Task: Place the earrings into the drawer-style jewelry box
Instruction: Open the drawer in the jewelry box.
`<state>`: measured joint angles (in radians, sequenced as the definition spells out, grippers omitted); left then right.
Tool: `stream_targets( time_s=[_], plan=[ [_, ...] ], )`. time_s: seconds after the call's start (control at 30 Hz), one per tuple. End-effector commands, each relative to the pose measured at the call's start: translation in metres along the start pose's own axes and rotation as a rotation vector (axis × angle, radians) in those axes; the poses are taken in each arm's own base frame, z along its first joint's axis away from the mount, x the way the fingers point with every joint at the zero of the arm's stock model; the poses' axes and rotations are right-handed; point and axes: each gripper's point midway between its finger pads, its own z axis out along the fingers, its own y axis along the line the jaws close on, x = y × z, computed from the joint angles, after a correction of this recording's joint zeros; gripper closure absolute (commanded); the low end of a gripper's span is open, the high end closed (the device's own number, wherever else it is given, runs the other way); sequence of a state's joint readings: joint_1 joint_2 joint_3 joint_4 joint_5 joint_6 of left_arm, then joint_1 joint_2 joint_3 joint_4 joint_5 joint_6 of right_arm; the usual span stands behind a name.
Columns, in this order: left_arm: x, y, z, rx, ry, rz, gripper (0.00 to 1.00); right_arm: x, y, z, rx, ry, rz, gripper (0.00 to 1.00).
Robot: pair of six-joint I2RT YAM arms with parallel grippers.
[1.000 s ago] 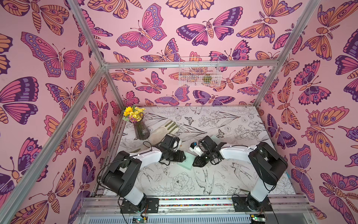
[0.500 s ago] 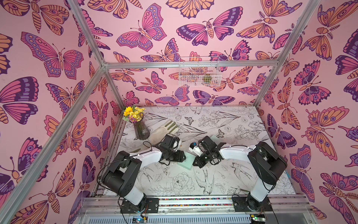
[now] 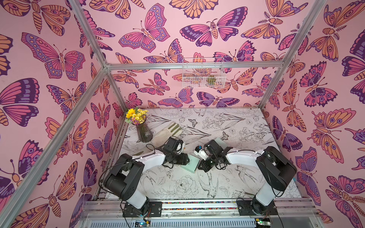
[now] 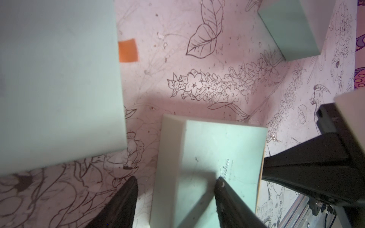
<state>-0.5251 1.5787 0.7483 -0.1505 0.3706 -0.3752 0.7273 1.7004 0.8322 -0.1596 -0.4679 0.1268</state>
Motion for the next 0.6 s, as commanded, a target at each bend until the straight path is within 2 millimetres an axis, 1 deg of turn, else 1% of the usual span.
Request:
stream_targets(
  time_s=[0.0, 0.37, 0.57],
  plan=[
    [0.027, 0.038, 0.004, -0.163, 0.074, -0.041, 0.37, 0.018, -0.002, -0.006, 0.024, 0.046, 0.006, 1.00],
    [0.026, 0.049, 0.002, -0.195, 0.061, -0.068, 0.37, 0.040, -0.007, -0.016, 0.068, 0.080, 0.025, 1.00],
    [0.024, 0.049, 0.002, -0.190, 0.063, -0.067, 0.37, 0.052, -0.010, -0.017, 0.084, 0.098, 0.049, 1.00]
  ],
)
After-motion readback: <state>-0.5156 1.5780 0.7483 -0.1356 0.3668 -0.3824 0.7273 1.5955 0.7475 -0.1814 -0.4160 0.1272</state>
